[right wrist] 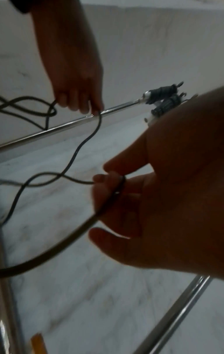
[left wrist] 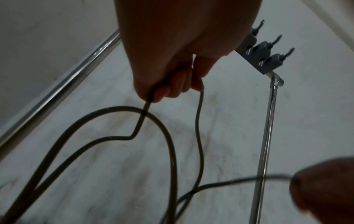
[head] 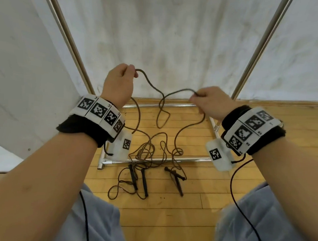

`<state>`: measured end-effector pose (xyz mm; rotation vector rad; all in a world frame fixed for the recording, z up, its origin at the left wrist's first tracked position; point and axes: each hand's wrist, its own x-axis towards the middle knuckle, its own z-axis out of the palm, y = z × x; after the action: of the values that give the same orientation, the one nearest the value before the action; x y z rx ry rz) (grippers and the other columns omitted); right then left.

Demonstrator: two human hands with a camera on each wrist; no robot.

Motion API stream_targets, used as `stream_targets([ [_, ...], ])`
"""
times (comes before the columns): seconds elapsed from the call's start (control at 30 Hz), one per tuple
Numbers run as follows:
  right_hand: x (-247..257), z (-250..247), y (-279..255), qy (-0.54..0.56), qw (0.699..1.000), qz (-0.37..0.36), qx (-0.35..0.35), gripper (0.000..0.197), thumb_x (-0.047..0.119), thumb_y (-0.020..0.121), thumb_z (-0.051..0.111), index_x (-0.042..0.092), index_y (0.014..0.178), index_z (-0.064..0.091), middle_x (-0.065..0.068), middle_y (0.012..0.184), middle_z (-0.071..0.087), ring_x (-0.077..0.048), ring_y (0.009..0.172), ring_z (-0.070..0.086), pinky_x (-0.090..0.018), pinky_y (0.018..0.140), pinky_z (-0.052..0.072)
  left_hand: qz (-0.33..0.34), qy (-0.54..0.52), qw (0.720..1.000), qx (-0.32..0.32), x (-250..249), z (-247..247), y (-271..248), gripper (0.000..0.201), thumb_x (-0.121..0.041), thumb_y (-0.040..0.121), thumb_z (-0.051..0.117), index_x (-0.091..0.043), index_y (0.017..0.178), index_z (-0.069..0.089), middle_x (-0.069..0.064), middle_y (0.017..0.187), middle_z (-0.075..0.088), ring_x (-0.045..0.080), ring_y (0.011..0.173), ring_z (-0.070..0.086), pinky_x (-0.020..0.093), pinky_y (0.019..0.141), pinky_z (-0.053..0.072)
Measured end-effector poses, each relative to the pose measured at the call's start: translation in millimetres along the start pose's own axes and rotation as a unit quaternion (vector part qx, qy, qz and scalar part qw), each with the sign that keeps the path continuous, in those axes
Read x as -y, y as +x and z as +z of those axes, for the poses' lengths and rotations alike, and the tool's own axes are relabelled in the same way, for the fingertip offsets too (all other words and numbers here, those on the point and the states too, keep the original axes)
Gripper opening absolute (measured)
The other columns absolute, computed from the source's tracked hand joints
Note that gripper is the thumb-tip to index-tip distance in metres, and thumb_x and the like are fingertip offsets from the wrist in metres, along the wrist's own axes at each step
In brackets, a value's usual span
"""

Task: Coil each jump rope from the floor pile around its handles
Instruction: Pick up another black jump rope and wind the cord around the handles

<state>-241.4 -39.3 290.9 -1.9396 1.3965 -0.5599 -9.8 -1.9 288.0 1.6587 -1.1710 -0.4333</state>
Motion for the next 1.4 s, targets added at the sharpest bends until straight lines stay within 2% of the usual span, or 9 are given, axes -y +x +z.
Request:
stream_targets([
  [0.27,-18,17,5,-0.185,0.969,0.103,0.124,0.029,0.031,0.091,0.058,0.008,0.076,0.064,-0.005,0.071,0.07,-0.014,0.063,0.064,-0.025,0.058,0.049,0.035,-0.123,0.984,0.125,-12,0,-5,0.014,-0.03,0.087,0.059,-0.031,0.077,0.069,-0.019,0.055,0.048,0.005,0.054,0.041,0.024,0.059,0.035],
  [0.47,-4,35,2,-0.028,0.996,0.011,0.088,0.083,0.044,0.074,0.074,0.022,0.142,0.032,0.004,0.139,0.044,-0.014,0.124,0.044,-0.028,0.093,0.037,0.046,-0.176,0.955,0.236,-24,-1,-17,0.018,-0.025,0.085,0.057,-0.028,0.08,0.074,-0.011,0.059,0.048,0.011,0.057,0.038,0.027,0.059,0.035],
  [0.57,6,43,-2,0.073,0.99,-0.059,0.104,0.023,0.037,0.09,0.057,0.02,0.104,0.066,0.015,0.092,0.067,0.004,0.089,0.061,-0.021,0.087,0.039,0.059,-0.179,0.949,0.254,-29,2,-22,0.018,-0.015,0.092,0.056,-0.02,0.084,0.072,-0.009,0.057,0.047,0.01,0.055,0.039,0.025,0.056,0.036],
  [0.67,9,37,-2,0.155,0.982,-0.065,0.085,0.029,0.034,0.093,0.054,0.016,0.073,0.065,0.01,0.046,0.053,-0.008,0.048,0.054,-0.032,0.075,0.052,0.061,-0.076,0.974,0.206,-25,2,-20,0.013,-0.02,0.091,0.061,-0.015,0.084,0.071,-0.007,0.059,0.052,0.011,0.059,0.047,0.026,0.061,0.045],
  [0.77,15,24,-2,0.266,0.959,-0.089,0.022,0.027,0.029,0.091,0.059,0.014,0.069,0.061,0.01,0.045,0.037,-0.01,0.045,0.039,-0.03,0.06,0.046,0.046,0.048,0.973,0.223,-10,6,-19,0.018,-0.027,0.091,0.06,-0.011,0.09,0.07,0.003,0.076,0.064,0.011,0.068,0.055,0.027,0.07,0.047],
  [1.0,25,12,-7,0.306,0.94,-0.154,0.003,0.034,0.022,0.099,0.043,0.013,0.07,0.059,0.011,0.05,0.032,-0.008,0.049,0.031,-0.021,0.053,0.04,0.042,0.115,0.938,0.323,19,24,-22,0.007,-0.03,0.089,0.062,-0.026,0.084,0.06,-0.015,0.105,0.064,-0.01,0.093,0.053,0.008,0.073,0.03],
  [1.2,18,-6,5,0.388,0.909,-0.12,-0.091,0.033,0.028,0.096,0.043,0.017,0.068,0.058,0.012,0.048,0.035,-0.007,0.045,0.031,-0.018,0.048,0.036,0.076,0.242,0.889,0.38,40,38,-26,0.015,-0.03,0.093,0.056,-0.029,0.079,0.052,-0.01,0.083,0.064,0.009,0.08,0.06,0.025,0.069,0.045],
  [1.3,1,-11,16,0.274,0.938,-0.042,-0.206,0.033,0.028,0.098,0.043,0.021,0.071,0.062,0.012,0.051,0.041,-0.005,0.048,0.037,-0.026,0.057,0.036,0.019,0.163,0.932,0.322,41,36,-20,0.014,-0.026,0.097,0.05,-0.027,0.083,0.051,-0.003,0.073,0.063,0.01,0.063,0.062,0.02,0.054,0.048],
  [1.4,-13,-11,25,0.152,0.976,0.012,-0.152,0.028,0.023,0.094,0.047,0.017,0.077,0.069,0.006,0.059,0.051,-0.011,0.058,0.045,-0.03,0.065,0.04,-0.057,0.019,0.976,0.212,31,30,-7,0.013,-0.019,0.096,0.05,-0.03,0.09,0.052,-0.001,0.065,0.058,0.011,0.053,0.058,0.033,0.062,0.054],
])
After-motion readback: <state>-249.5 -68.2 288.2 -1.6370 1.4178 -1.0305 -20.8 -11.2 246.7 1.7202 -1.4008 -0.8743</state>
